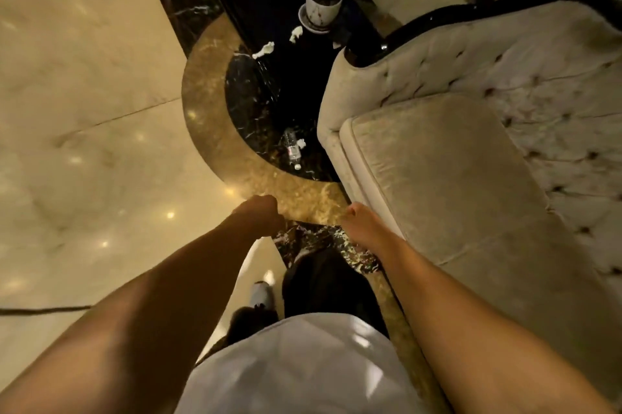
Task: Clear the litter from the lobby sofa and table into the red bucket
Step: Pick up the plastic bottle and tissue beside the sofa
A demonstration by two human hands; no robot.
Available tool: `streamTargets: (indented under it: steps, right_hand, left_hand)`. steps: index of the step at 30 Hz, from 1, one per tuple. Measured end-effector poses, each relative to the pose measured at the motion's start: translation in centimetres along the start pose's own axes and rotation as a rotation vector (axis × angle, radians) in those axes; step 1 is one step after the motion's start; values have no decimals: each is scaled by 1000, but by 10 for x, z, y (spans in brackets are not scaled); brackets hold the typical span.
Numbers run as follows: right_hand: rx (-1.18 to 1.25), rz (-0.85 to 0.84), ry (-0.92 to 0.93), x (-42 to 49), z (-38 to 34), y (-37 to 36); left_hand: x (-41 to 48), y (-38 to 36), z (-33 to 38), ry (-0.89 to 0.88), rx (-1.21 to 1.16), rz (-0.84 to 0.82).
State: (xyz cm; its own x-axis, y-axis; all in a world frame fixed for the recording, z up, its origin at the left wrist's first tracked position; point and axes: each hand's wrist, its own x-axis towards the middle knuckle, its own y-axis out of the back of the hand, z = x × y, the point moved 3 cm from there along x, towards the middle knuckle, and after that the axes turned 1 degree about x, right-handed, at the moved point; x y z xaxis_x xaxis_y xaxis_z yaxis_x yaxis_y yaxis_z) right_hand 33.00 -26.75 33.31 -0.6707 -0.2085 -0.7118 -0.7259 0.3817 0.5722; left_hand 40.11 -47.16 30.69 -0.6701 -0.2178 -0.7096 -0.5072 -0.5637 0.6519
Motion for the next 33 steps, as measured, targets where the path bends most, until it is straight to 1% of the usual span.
streamTargets:
  steps: [2,4,5,7,9,10,12,13,16,18,22,24,26,30,33]
  right_hand:
    - [-43,11,39,36,-39,7]
    - [-66,3,70,64,-69,13]
    - [-88,-31,59,109,-91,14]
    - [-93,-37,26,135,-104,23]
    - [-94,-66,38,173,-118,29]
    - [-102,-121,31,216,-131,25]
    - [-109,-168,-6,282,-143,21]
    - [-98,-158,-27,309,-148,21]
    - [-54,-97,-43,394,-153,12]
    - [-47,-106,-64,455,-145,-5]
    - [-111,-143,-95,553,-120,-36]
    - [-94,-137,-133,599,-107,-53]
    - [-70,-127,-150,645,-96,-68]
    - [-74,-94,-149,747,-77,-111]
    - [-42,-21,-112,809,-56,-142]
  left_hand:
    - [36,31,-7,34,-106,-18]
    - [66,48,-11,59,-160,-57]
    - [105,63,-17,89,-188,-89]
    - [123,78,-13,67,-202,-82]
    - [148,90,-14,63,-242,-43]
    - [180,96,-22,98,-267,-43]
    - [237,96,-31,158,-294,-52]
    - [264,93,-35,184,-327,-71]
    - [341,80,-40,209,-489,-77]
    - [401,57,-45,253,-559,-94]
    - [495,10,-55,320,-612,-196]
    - [538,-14,-60,271,-545,-271]
    - [581,-32,-64,222,-508,-226]
    - [669,-72,-75,302,-605,-84]
    - [731,-102,-75,370,-660,-48]
